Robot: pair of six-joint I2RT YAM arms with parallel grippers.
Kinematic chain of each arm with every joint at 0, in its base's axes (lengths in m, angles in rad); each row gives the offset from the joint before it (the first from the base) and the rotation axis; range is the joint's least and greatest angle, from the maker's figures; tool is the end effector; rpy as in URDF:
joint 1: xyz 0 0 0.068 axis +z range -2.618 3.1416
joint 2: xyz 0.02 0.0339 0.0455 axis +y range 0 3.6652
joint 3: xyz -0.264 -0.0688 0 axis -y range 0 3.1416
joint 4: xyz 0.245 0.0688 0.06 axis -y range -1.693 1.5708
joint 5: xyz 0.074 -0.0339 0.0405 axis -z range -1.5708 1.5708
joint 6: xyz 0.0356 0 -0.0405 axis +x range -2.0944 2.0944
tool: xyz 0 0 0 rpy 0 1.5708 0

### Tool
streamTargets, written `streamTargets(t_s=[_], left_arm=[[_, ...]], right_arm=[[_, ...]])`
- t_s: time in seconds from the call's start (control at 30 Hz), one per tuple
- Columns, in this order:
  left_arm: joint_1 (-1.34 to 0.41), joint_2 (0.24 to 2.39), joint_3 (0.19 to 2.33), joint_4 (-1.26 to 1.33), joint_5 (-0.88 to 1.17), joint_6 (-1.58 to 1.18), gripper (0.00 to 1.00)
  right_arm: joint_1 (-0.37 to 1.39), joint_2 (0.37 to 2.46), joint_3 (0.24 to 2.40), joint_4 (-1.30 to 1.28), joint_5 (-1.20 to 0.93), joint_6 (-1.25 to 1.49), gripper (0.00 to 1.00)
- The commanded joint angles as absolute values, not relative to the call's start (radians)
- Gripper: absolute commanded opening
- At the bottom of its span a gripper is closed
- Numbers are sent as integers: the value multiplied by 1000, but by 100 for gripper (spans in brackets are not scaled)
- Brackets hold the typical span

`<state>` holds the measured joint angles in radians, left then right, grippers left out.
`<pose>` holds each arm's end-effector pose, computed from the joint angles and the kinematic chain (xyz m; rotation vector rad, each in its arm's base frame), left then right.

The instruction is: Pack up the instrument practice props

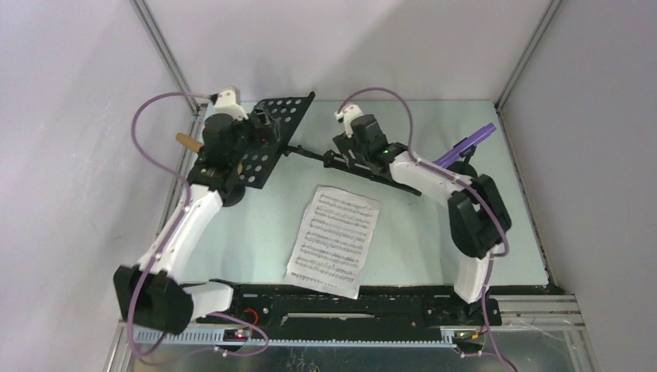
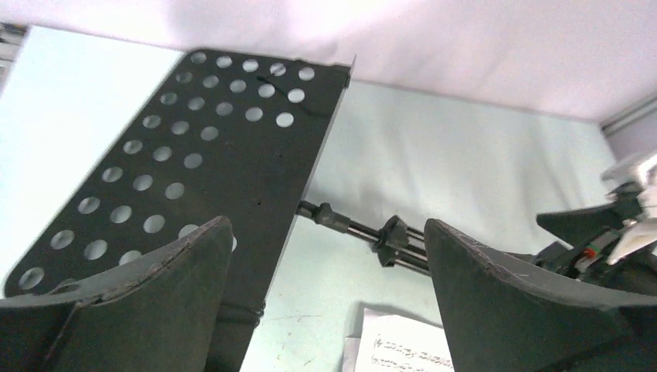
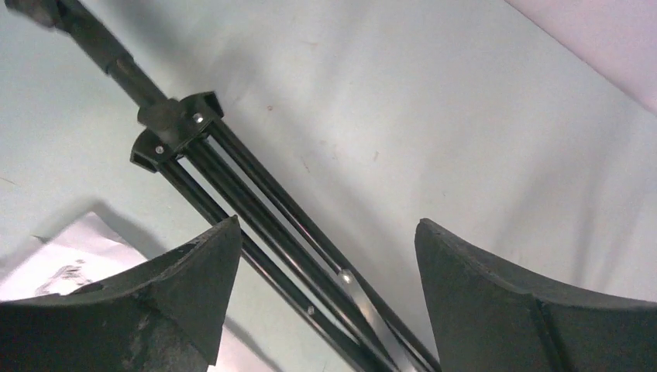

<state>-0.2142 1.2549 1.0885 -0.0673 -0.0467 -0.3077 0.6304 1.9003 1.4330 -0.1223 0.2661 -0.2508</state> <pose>0.2897 -0.0613 0.3577 -0.1183 1.8126 -0.3291 0.3619 0.2525 0.2463 -0.7715 1.9937 -0.0654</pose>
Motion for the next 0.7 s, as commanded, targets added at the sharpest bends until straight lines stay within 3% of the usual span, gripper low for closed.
streamTargets(t_s=[0.0, 0.43, 0.67], left_arm=[[-214, 1079, 1115, -195, -136, -398, 100], [-212, 720, 896, -378, -20, -340, 100], [-212, 621, 782, -371, 3, -322, 100]], right_arm=[[621, 1762, 1459, -319, 330, 9, 90], [617, 1317, 1331, -700, 381, 315, 94], [413, 1108, 1263, -783, 438, 500, 93]])
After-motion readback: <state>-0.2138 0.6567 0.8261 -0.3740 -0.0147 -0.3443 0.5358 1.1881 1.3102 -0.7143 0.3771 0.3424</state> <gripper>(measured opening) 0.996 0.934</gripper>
